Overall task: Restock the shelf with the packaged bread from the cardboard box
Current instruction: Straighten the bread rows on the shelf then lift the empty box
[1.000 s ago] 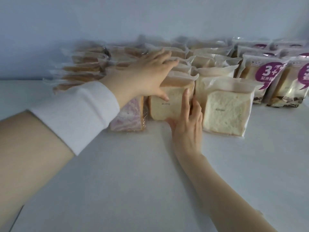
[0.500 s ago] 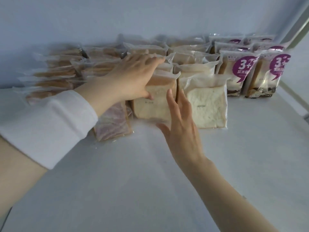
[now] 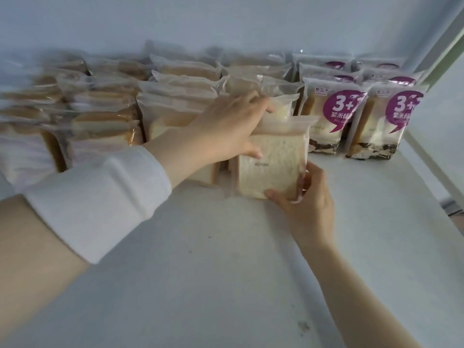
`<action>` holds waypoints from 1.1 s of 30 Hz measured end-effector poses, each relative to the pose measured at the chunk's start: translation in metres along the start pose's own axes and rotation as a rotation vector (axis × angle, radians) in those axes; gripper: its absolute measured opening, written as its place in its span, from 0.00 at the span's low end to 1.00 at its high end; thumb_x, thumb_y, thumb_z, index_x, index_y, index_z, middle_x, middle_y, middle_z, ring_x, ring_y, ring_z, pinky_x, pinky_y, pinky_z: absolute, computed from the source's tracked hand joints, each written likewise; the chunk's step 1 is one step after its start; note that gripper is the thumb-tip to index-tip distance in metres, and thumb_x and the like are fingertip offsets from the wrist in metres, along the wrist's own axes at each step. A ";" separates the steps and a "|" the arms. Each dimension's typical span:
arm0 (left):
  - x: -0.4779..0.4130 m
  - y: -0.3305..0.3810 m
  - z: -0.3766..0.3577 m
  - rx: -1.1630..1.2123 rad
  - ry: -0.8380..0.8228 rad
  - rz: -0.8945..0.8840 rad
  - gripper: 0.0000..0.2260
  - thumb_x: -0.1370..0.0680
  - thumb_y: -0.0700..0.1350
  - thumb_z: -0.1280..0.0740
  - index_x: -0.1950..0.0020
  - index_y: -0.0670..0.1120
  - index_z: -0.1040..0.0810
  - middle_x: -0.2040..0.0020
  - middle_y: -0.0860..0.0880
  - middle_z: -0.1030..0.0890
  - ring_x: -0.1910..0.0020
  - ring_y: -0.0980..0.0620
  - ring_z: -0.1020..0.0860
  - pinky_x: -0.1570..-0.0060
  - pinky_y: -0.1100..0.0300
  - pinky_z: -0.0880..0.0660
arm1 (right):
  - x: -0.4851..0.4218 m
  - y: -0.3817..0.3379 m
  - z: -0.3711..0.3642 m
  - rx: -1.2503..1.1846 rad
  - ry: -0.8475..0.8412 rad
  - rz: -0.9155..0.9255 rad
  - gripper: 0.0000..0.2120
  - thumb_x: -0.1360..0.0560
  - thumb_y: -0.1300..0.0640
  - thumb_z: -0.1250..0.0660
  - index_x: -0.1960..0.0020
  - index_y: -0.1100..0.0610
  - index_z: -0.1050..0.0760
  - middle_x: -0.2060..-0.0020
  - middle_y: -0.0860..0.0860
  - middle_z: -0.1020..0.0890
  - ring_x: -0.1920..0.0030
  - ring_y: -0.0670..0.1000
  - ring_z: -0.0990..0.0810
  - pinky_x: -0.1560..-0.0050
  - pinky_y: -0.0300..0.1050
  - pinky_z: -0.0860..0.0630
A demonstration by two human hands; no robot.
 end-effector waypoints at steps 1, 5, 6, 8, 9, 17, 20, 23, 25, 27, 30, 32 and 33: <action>-0.002 0.000 0.003 0.005 0.018 -0.011 0.30 0.34 0.53 0.26 0.36 0.49 0.31 0.43 0.50 0.28 0.43 0.48 0.28 0.51 0.56 0.34 | -0.004 -0.002 -0.002 0.010 0.029 0.048 0.33 0.37 0.59 0.23 0.36 0.60 0.33 0.51 0.52 0.27 0.50 0.54 0.28 0.57 0.36 0.37; -0.007 -0.005 0.011 -0.087 0.115 -0.013 0.25 0.34 0.49 0.25 0.39 0.47 0.27 0.44 0.47 0.28 0.42 0.45 0.29 0.53 0.56 0.36 | -0.025 -0.013 -0.018 0.018 0.061 0.143 0.31 0.35 0.63 0.24 0.38 0.68 0.34 0.40 0.61 0.31 0.39 0.59 0.32 0.44 0.38 0.37; -0.008 -0.007 0.010 -0.084 0.120 0.008 0.26 0.33 0.48 0.25 0.38 0.47 0.28 0.41 0.46 0.29 0.40 0.45 0.30 0.49 0.54 0.34 | -0.028 -0.015 -0.022 0.011 0.049 0.150 0.31 0.34 0.64 0.25 0.37 0.68 0.35 0.38 0.62 0.33 0.37 0.59 0.33 0.41 0.38 0.38; -0.008 -0.009 0.007 -0.071 0.097 0.036 0.30 0.32 0.48 0.26 0.33 0.48 0.33 0.37 0.45 0.32 0.36 0.45 0.33 0.42 0.52 0.33 | -0.030 -0.018 -0.028 -0.013 0.029 0.125 0.31 0.32 0.65 0.28 0.34 0.66 0.37 0.36 0.59 0.33 0.35 0.57 0.34 0.41 0.38 0.38; -0.007 -0.009 0.005 -0.085 0.075 0.030 0.32 0.32 0.49 0.26 0.31 0.48 0.35 0.35 0.45 0.33 0.34 0.45 0.34 0.39 0.52 0.34 | -0.030 -0.017 -0.029 -0.024 0.021 0.104 0.31 0.31 0.65 0.29 0.32 0.64 0.38 0.36 0.58 0.33 0.35 0.57 0.34 0.41 0.39 0.38; -0.005 -0.013 -0.006 -0.230 0.036 0.038 0.45 0.34 0.53 0.26 0.25 0.42 0.46 0.25 0.40 0.42 0.28 0.40 0.40 0.30 0.46 0.41 | -0.026 -0.017 -0.043 0.011 -0.109 0.095 0.41 0.26 0.61 0.33 0.25 0.59 0.58 0.24 0.56 0.47 0.25 0.52 0.47 0.28 0.43 0.47; -0.009 -0.017 -0.014 -0.249 0.054 0.017 0.44 0.33 0.53 0.27 0.25 0.43 0.47 0.26 0.42 0.40 0.28 0.41 0.39 0.29 0.48 0.41 | -0.038 -0.019 -0.051 0.057 -0.082 0.059 0.40 0.26 0.60 0.33 0.25 0.61 0.56 0.25 0.57 0.44 0.26 0.54 0.44 0.29 0.43 0.45; -0.008 -0.021 -0.014 -0.235 0.069 -0.019 0.45 0.33 0.54 0.27 0.24 0.43 0.48 0.25 0.42 0.42 0.27 0.41 0.40 0.28 0.48 0.43 | -0.037 -0.020 -0.048 0.038 -0.097 0.065 0.40 0.27 0.61 0.33 0.25 0.62 0.55 0.26 0.57 0.43 0.26 0.54 0.44 0.28 0.44 0.45; -0.005 -0.021 -0.009 -0.240 0.094 -0.058 0.47 0.35 0.55 0.26 0.25 0.42 0.47 0.25 0.41 0.42 0.26 0.41 0.41 0.28 0.47 0.46 | -0.035 -0.020 -0.043 0.014 -0.119 0.088 0.42 0.28 0.61 0.31 0.25 0.63 0.56 0.25 0.56 0.46 0.25 0.53 0.46 0.27 0.46 0.46; -0.001 -0.022 -0.005 -0.273 0.134 -0.095 0.49 0.38 0.57 0.25 0.25 0.40 0.44 0.26 0.39 0.40 0.26 0.40 0.41 0.28 0.47 0.48 | -0.034 -0.019 -0.037 -0.005 -0.123 0.085 0.44 0.28 0.60 0.30 0.25 0.62 0.57 0.24 0.55 0.48 0.24 0.52 0.47 0.27 0.47 0.45; 0.003 -0.029 -0.005 -0.318 0.158 -0.100 0.50 0.41 0.59 0.25 0.27 0.39 0.41 0.28 0.37 0.36 0.28 0.37 0.37 0.29 0.44 0.45 | -0.036 -0.021 -0.037 -0.020 -0.125 0.063 0.45 0.29 0.58 0.29 0.25 0.61 0.57 0.24 0.54 0.46 0.25 0.52 0.46 0.27 0.48 0.44; 0.005 -0.033 -0.009 -0.327 0.178 -0.104 0.49 0.42 0.58 0.24 0.28 0.38 0.38 0.30 0.36 0.33 0.32 0.36 0.33 0.31 0.43 0.41 | -0.038 -0.022 -0.040 -0.019 -0.128 0.057 0.43 0.29 0.57 0.30 0.25 0.60 0.54 0.25 0.54 0.43 0.25 0.52 0.44 0.28 0.49 0.42; 0.005 -0.034 -0.011 -0.330 0.198 -0.109 0.48 0.42 0.58 0.23 0.29 0.38 0.37 0.31 0.36 0.31 0.34 0.35 0.30 0.33 0.42 0.38 | -0.040 -0.023 -0.041 -0.014 -0.127 0.052 0.42 0.29 0.57 0.30 0.25 0.59 0.52 0.26 0.54 0.41 0.26 0.53 0.42 0.29 0.50 0.41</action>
Point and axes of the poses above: each hand's wrist, its own x-axis away from the middle knuckle, its own z-axis out of the back of the hand, y = z × x, the point moved 2 cm from there along -x, towards the middle knuckle
